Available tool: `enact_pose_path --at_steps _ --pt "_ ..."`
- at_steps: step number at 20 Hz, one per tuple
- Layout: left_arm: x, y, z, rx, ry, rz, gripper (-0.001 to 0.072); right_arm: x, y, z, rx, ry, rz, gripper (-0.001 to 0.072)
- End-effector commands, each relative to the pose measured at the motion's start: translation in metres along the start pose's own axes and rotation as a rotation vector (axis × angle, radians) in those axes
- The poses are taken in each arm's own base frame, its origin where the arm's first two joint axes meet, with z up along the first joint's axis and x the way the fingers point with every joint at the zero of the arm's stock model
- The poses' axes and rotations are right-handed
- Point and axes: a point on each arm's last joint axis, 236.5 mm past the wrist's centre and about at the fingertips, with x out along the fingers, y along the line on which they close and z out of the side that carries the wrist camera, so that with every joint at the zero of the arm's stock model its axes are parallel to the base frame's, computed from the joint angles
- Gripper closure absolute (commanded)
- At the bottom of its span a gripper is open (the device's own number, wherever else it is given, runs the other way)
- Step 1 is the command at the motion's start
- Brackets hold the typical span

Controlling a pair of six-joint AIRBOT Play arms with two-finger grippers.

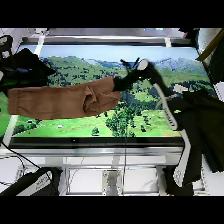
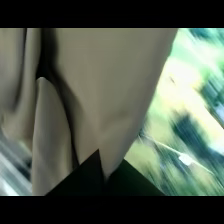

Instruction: Fold the clothes and pants, and hang the long-sleeved shirts on hangers.

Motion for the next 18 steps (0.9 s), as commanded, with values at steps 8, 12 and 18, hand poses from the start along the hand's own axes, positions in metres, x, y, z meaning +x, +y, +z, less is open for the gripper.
enact_pose_path --at_steps 8,12,18 --pt "-0.013 -0.116 -0.037 0.076 0.098 -0.275 0.0687 -0.165 -0.044 -0.076 0.031 0.106 -0.199 0.0697" --pt "0.052 -0.185 -0.123 0.199 0.367 -0.368 0.0687 -0.16 -0.022 -0.068 -0.116 0.083 -0.106 0.0697" --pt "0.121 -0.271 -0.172 0.308 0.354 -0.436 0.0687 -0.154 0.045 -0.005 -0.141 -0.199 0.051 0.0698"
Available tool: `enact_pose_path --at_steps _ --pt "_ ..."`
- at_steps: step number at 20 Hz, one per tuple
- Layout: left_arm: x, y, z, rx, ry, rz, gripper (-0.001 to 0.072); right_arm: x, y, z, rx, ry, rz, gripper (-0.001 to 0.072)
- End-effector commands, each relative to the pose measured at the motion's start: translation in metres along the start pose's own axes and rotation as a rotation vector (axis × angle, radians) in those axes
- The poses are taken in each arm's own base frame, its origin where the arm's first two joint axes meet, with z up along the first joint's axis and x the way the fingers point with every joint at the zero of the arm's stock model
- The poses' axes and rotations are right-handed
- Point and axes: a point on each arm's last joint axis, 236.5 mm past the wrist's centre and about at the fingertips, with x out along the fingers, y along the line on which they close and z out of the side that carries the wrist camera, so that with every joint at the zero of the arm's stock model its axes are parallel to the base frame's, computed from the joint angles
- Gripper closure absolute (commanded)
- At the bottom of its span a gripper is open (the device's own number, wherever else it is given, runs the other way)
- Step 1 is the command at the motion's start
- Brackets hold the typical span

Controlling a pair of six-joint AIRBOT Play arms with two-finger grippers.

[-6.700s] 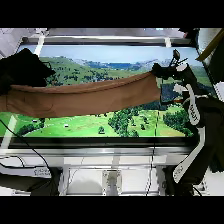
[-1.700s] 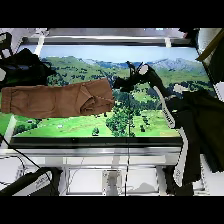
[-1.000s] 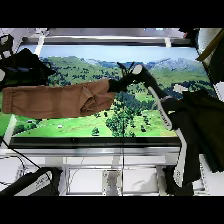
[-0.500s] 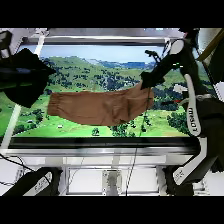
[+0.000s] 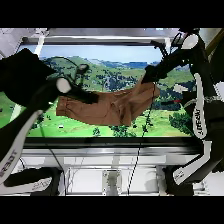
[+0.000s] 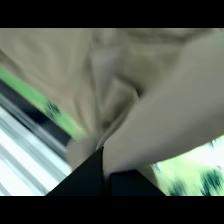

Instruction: Fold the clothes and pants, and hang the long-sleeved shirts on hangers.

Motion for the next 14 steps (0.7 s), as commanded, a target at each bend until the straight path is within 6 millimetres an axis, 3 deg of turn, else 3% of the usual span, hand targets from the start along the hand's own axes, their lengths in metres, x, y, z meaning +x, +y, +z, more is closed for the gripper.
enact_pose_path --at_steps 1,3,6,10,14 --pt "0.057 -0.026 0.0 0.054 -0.014 -0.016 0.0687 0.007 0.047 0.047 -0.041 -0.188 0.096 0.0698" --pt "0.063 -0.024 -0.004 0.053 -0.001 -0.011 0.0687 0.021 0.072 0.059 -0.084 -0.229 0.107 0.0698" --pt "0.033 0.007 0.019 0.002 -0.078 0.024 0.0687 0.046 0.118 0.068 -0.159 -0.268 0.12 0.0698" --pt "-0.066 0.096 0.049 -0.109 -0.247 0.169 0.0687 0.107 0.159 0.066 -0.227 -0.255 0.08 0.0698" --pt "-0.175 0.172 0.038 -0.262 -0.393 0.317 0.0687 0.191 0.218 0.064 -0.281 -0.294 0.142 0.0699"
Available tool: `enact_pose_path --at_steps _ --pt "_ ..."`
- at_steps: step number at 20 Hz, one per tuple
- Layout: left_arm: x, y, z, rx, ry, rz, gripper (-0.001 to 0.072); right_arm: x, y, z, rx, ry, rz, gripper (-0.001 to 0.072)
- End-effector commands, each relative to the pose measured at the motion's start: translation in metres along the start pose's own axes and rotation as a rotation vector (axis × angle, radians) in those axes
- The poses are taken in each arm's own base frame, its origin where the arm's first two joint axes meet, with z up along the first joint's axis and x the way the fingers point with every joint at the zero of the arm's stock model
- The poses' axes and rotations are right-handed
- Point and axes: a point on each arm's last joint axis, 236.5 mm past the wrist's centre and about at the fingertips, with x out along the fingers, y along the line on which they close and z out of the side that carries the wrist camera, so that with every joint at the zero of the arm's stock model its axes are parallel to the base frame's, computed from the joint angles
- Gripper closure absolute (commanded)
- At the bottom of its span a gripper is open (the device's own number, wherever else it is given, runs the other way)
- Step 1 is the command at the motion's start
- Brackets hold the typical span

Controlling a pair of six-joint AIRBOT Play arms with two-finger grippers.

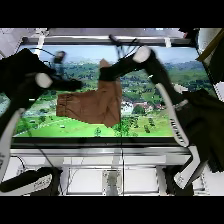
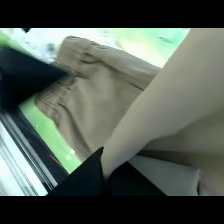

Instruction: Fold the clothes and pants, and hang the long-sleeved shirts on hangers.

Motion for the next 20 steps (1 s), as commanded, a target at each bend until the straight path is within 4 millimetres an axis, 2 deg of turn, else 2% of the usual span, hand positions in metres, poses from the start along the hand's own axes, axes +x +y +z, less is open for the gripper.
enact_pose_path --at_steps 1,3,5,6,8,9,10,12,14,15,17,19,20 --pt "-0.075 0.077 0.019 -0.111 -0.111 0.142 0.0688 0.075 0.047 0.0 -0.052 -0.091 0.034 0.0699" --pt "-0.104 0.103 0.019 -0.159 -0.148 0.199 0.0687 0.115 0.073 -0.013 -0.073 -0.118 0.06 0.0699" --pt "-0.123 0.123 0.014 -0.19 -0.155 0.246 0.0687 0.144 0.096 -0.029 -0.093 -0.123 0.081 0.0694" --pt "-0.128 0.132 0.01 -0.199 -0.149 0.27 0.0687 0.152 0.107 -0.036 -0.105 -0.123 0.092 0.0602" --pt "-0.134 0.147 0.003 -0.207 -0.13 0.316 0.0687 0.154 0.124 -0.047 -0.121 -0.096 0.112 0.0129" --pt "-0.136 0.153 0.0 -0.208 -0.124 0.333 0.0687 0.151 0.126 -0.055 -0.13 -0.056 0.114 0.0086" --pt "-0.138 0.157 -0.001 -0.213 -0.123 0.342 0.0687 0.144 0.118 -0.063 -0.145 -0.003 0.099 0.0086" --pt "-0.14 0.16 -0.002 -0.219 -0.123 0.348 0.0687 0.12 0.079 -0.076 -0.184 0.124 0.009 0.0092" --pt "-0.139 0.16 -0.002 -0.219 -0.123 0.347 0.0687 0.08 0.017 -0.087 -0.179 0.263 -0.117 0.025" --pt "-0.139 0.16 -0.002 -0.219 -0.123 0.347 0.0687 0.057 -0.018 -0.092 -0.154 0.329 -0.183 0.0281" --pt "-0.139 0.16 -0.002 -0.219 -0.123 0.347 0.0687 0.019 -0.077 -0.104 -0.065 0.428 -0.265 0.0276" --pt "-0.139 0.159 -0.002 -0.22 -0.123 0.347 0.0687 -0.002 -0.121 -0.12 0.047 0.48 -0.292 0.0217" --pt "-0.139 0.159 -0.002 -0.22 -0.123 0.346 0.0687 -0.005 -0.138 -0.128 0.128 0.485 -0.301 0.0137"
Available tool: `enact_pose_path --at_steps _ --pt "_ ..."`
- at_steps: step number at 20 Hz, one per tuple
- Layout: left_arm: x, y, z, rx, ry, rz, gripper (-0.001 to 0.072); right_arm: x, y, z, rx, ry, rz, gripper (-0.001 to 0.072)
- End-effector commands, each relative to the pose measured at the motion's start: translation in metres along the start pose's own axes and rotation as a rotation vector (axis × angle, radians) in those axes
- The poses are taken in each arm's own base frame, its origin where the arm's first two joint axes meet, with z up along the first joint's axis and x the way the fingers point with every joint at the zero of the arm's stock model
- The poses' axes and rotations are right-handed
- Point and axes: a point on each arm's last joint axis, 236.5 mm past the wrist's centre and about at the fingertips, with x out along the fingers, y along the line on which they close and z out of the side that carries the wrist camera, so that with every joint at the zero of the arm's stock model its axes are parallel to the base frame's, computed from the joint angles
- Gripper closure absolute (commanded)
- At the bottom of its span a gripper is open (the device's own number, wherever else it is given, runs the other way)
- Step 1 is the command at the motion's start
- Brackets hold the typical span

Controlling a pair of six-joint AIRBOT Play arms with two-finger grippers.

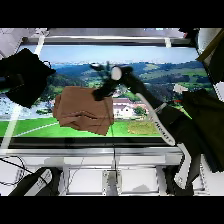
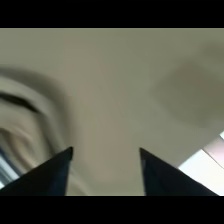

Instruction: Fold the clothes and pants, and hang the long-sleeved shirts on hangers.

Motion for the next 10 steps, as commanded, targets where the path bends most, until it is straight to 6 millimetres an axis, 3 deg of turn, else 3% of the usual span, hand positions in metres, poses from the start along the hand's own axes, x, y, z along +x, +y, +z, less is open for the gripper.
enact_pose_path --at_steps 1,2,6,10 --pt "0.0 0.001 0.0 0.0 0.0 0.003 0.0687 -0.002 -0.071 -0.048 0.248 0.136 -0.009 0.0054" --pt "0.0 0.001 0.0 -0.001 0.0 0.003 0.0687 0.006 -0.074 -0.048 0.325 0.116 0.043 0.0009" --pt "0.0 0.001 0.0 -0.001 0.0 0.002 0.0687 0.035 -0.054 -0.024 0.517 0.013 0.332 0.0009" --pt "0.0 -0.001 -0.001 -0.007 0.003 -0.007 0.0687 0.062 -0.05 -0.006 0.57 -0.047 0.379 0.0009"
